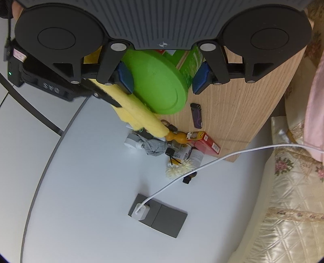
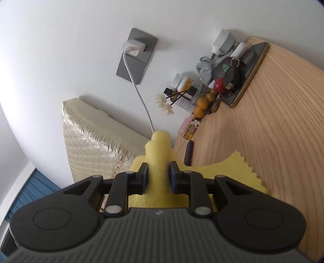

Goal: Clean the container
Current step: 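Rub the cloth across the canister lid and side with the right gripper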

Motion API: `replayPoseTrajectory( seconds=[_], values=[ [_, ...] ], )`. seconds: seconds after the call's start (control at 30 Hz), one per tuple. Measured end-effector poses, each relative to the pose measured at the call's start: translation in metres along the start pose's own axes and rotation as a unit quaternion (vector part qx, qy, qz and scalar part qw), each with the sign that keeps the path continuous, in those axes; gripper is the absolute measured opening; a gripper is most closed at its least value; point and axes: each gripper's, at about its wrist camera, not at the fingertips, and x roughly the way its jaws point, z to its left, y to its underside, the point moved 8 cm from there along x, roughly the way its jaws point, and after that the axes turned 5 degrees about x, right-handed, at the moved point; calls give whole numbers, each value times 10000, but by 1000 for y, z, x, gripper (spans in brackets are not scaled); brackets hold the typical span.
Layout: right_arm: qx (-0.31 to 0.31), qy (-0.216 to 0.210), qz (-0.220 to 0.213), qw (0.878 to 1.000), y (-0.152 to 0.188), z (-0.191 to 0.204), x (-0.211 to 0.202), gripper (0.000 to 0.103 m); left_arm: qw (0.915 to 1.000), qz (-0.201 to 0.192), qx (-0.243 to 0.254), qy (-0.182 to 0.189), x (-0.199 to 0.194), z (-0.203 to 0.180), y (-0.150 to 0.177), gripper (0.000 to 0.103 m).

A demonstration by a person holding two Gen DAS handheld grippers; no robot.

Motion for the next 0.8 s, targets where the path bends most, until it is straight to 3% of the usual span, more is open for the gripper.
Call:
replayPoseTrajectory(
  seconds=[0.33,0.63,0.8],
  values=[
    [-105,45,-269,9996,12,4,-21,24,9986,-246,105,456,10,0,2,68],
    [-277,3,-38,9996,3,5,21,25,9971,-338,60,672,13,3,3,68],
    [-338,-39,26,9994,2,5,24,25,9970,-351,20,683,14,3,2,68]
  ],
)
